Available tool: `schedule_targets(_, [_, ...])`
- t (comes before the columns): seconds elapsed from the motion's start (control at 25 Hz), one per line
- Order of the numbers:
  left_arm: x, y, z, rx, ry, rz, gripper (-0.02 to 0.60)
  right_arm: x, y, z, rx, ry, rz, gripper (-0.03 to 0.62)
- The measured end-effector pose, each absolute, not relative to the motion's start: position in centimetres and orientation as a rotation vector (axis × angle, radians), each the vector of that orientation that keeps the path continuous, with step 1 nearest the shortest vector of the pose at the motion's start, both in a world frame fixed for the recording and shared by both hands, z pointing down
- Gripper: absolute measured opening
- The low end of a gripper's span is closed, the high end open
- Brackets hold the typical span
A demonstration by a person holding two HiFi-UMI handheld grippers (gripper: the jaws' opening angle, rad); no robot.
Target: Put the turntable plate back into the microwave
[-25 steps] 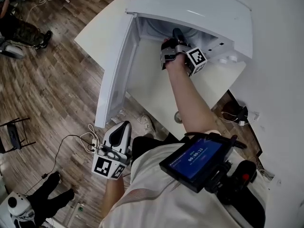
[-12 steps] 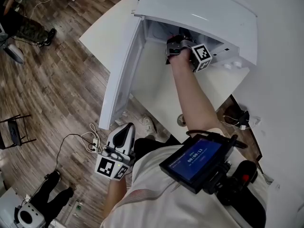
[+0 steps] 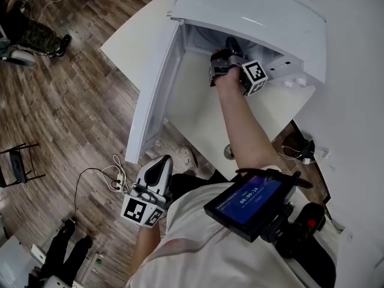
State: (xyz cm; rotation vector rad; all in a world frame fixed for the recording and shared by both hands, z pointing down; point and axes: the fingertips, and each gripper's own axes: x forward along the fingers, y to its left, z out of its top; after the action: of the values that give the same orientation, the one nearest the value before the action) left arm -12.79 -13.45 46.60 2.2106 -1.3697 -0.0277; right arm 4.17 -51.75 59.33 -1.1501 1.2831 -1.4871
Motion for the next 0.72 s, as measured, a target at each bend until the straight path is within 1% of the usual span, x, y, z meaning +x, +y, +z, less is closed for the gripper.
schedule_targets(0.72, [-13.0, -13.3, 46.7, 2.214, -1.357, -0.036, 0.011, 5.2, -50.2, 60.0, -1.145, 1.302, -1.476, 0.034])
